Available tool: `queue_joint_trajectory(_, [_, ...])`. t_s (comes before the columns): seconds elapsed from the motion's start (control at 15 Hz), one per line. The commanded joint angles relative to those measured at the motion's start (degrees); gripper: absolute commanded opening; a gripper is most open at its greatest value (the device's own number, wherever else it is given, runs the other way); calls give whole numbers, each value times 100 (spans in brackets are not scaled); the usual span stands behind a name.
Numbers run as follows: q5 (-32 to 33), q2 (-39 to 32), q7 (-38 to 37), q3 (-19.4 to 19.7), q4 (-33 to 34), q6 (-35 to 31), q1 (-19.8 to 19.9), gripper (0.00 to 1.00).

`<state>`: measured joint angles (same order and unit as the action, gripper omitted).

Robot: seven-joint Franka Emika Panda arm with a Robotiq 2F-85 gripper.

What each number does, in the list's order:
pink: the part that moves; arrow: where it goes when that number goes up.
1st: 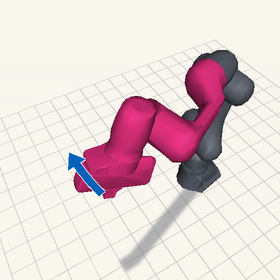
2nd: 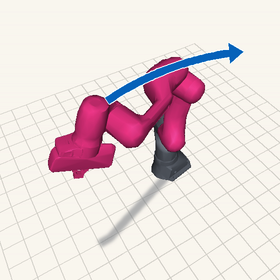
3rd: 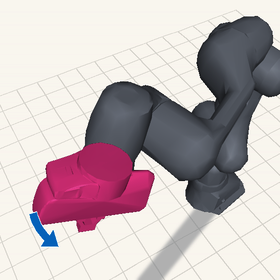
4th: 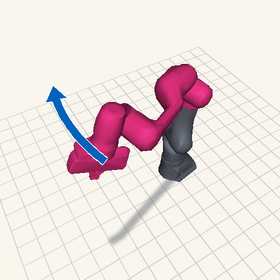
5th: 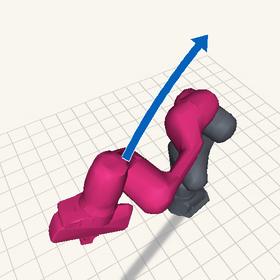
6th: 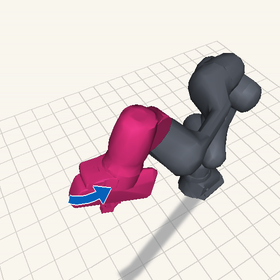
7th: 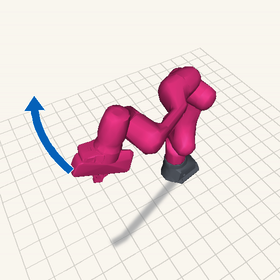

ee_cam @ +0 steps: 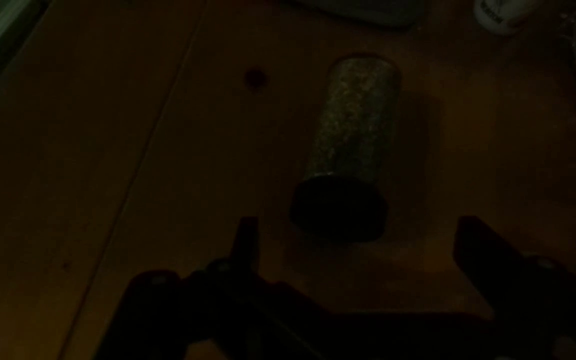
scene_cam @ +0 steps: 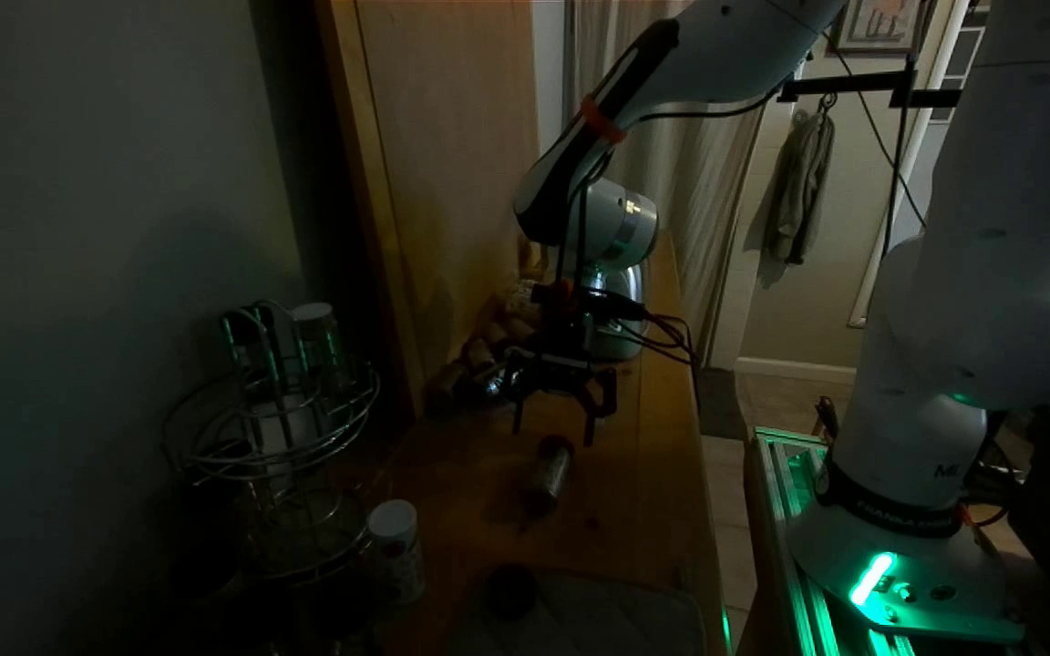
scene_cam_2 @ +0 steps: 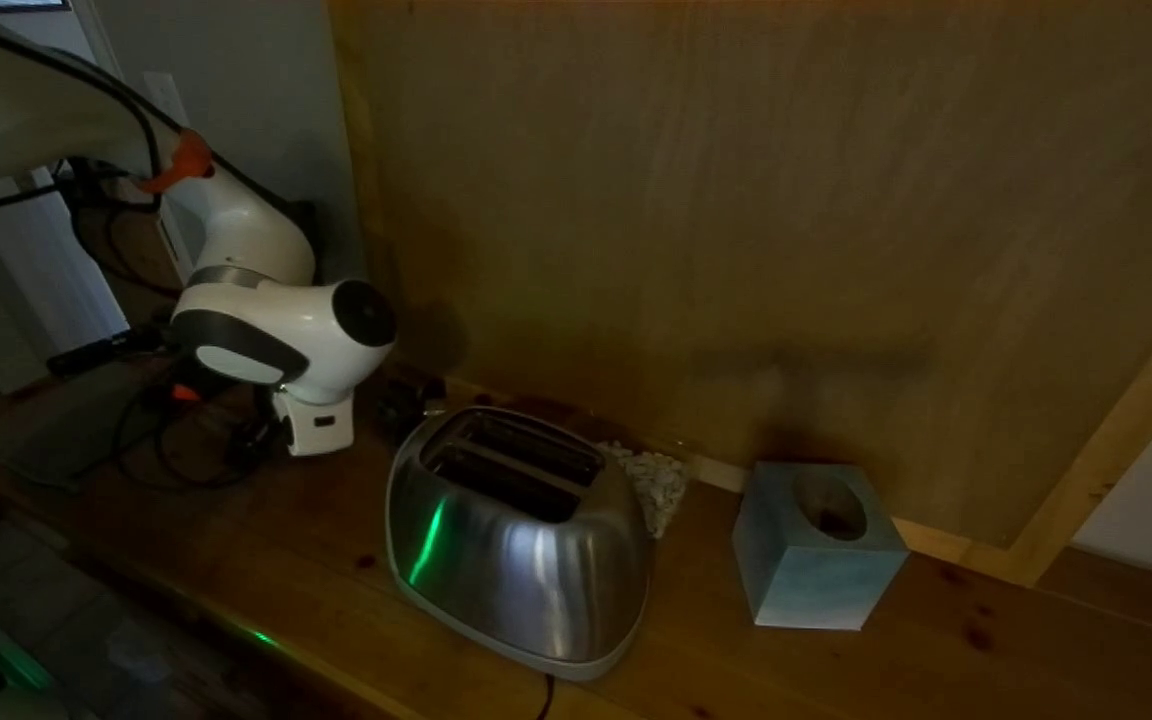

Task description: Pick up the laying spice bottle on the counter and put it right side up on the counter

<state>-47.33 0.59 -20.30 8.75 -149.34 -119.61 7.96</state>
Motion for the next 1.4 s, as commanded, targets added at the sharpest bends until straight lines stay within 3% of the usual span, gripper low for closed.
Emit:
queue_joint_trajectory(0.0, [-494, -249, 333, 0, 171, 96, 30, 88])
queue_joint_trajectory(0.2, [-712, -370, 380, 5, 203, 136, 37, 68])
queue_joint_trajectory(0.33, [-780, -426, 376, 8, 207, 140, 39, 45])
queue_joint_trajectory(0.47, [-843, -466, 377, 13, 200, 129, 43, 33])
queue_joint_trajectory(0.53, [-873, -479, 389, 18, 197, 142, 47, 57])
queue_joint_trajectory(0.6, [-887, -497, 393, 23, 196, 142, 51, 71])
queue_joint_trajectory(0.67, [-893, -505, 396, 26, 198, 152, 54, 71])
queue_joint_trajectory(0.93, [-965, -535, 399, 45, 217, 273, 65, 97])
queue_joint_trajectory(1.2, [-1068, -582, 420, 71, 231, 500, 87, 99])
queue_joint_trajectory(1.27, [-1069, -610, 416, 81, 243, 574, 94, 86])
queue_joint_trajectory(1.33, [-1055, -638, 405, 88, 248, 634, 97, 82])
